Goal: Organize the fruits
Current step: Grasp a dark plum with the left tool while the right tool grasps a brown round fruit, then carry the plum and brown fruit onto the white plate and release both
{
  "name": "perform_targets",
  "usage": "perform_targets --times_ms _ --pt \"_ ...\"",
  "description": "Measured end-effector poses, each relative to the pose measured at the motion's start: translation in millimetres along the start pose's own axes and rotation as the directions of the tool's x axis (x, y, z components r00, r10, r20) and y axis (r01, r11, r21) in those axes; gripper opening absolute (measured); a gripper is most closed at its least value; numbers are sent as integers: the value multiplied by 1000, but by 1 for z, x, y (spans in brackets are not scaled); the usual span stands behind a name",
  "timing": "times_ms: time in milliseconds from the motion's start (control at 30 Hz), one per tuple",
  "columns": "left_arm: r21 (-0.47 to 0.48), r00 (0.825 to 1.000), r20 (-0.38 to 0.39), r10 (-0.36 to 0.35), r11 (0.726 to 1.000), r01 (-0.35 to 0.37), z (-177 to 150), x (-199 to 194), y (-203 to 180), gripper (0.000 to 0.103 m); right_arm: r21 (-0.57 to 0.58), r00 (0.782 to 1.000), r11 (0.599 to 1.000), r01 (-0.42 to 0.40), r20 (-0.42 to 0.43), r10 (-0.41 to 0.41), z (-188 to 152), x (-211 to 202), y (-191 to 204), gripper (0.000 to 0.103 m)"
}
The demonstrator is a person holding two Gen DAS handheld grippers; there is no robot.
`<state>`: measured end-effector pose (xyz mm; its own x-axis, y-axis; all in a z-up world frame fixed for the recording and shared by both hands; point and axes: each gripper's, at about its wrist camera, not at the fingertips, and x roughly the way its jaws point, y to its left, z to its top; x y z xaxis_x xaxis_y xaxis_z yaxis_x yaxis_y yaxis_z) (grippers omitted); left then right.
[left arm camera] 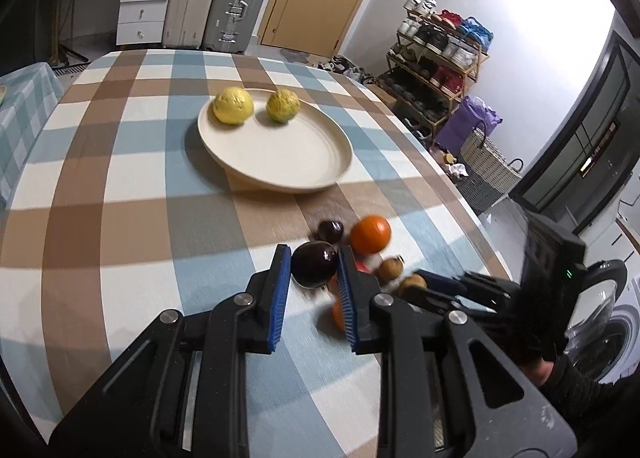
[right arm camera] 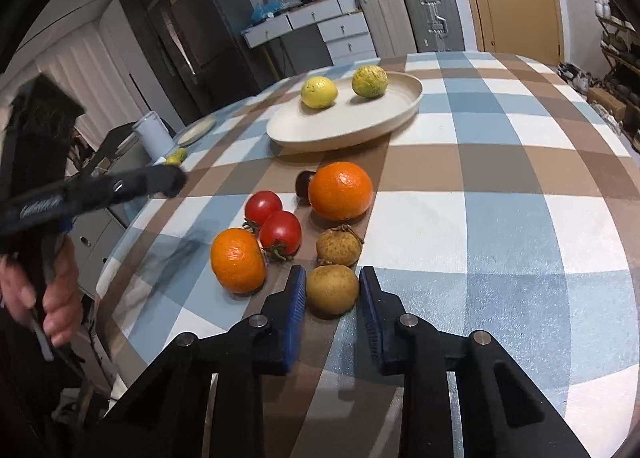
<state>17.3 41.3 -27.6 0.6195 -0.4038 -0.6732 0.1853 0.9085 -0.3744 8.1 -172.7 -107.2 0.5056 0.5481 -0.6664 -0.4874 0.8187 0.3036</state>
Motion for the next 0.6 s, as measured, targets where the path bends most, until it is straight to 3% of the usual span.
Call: perform_targets --times_ms 267,600 --pt "-12 1000 9 12 1000 -12 41 28 14 21 -41 993 999 -9 114 14 22 -29 -6 28" --pt "-20 999 8 46 999 -45 93 72 33 21 -72 981 996 -50 181 62 113 -17 -23 28"
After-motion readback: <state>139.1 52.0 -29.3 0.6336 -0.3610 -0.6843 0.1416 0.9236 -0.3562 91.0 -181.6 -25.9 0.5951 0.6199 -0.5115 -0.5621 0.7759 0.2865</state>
